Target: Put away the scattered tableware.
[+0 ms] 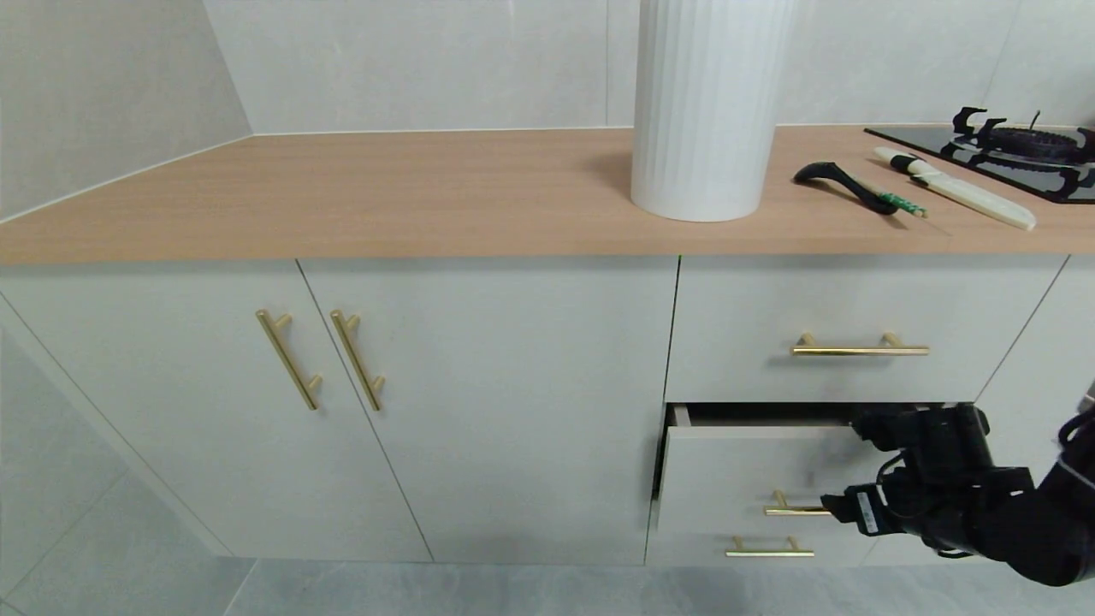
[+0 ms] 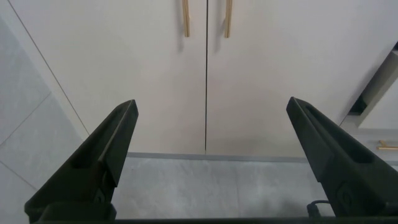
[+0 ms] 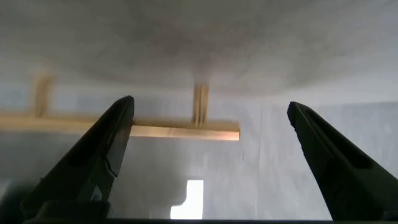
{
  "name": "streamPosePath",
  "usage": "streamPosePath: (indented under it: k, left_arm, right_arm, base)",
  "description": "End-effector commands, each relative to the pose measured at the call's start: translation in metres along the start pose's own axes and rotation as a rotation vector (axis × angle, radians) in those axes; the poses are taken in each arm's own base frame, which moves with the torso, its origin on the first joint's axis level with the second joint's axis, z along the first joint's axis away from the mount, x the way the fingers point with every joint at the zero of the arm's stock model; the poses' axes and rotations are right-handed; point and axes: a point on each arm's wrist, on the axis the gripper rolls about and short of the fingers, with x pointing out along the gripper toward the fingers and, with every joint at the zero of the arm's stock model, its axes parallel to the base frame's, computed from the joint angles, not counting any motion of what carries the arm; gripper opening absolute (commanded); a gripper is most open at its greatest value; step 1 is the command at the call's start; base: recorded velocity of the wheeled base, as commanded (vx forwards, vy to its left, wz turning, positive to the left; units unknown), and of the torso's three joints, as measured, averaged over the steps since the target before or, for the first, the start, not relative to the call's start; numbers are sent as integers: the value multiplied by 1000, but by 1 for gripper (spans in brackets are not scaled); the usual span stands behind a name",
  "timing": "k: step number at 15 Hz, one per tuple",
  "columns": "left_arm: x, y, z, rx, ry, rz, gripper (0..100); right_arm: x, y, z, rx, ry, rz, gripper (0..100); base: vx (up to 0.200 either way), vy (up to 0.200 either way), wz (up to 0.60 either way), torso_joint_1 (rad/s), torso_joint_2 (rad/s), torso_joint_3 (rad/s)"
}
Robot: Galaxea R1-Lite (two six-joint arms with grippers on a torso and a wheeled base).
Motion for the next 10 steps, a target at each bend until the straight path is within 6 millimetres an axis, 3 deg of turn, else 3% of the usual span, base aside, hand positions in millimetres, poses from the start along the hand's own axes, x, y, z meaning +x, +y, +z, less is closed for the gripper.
streamPosePath:
  k: [1, 2, 5, 7, 10]
  left_arm:
    - [0, 0, 0, -1, 2, 1, 100]
    - [0, 0, 0, 1, 2, 1, 100]
    - [0, 0, 0, -1, 2, 0, 100]
    - [0, 0, 0, -1, 2, 1, 100]
    - [0, 0, 0, -1, 2, 1, 100]
  right_arm:
    - [-91, -15, 39, 11, -93, 121, 100]
    - [-119, -19, 47, 19, -124, 135, 100]
    - [-154, -23, 61, 57, -247, 145, 100]
    - [-151, -18, 75, 45, -265, 163, 100]
    - [-117, -5, 79, 43, -182, 184, 100]
  base:
    - [0, 0, 0, 0, 0, 0]
    - [0, 0, 0, 0, 0, 0]
    - [0, 0, 0, 0, 0, 0]
    - [0, 0, 0, 0, 0, 0]
    - [0, 0, 0, 0, 0, 0]
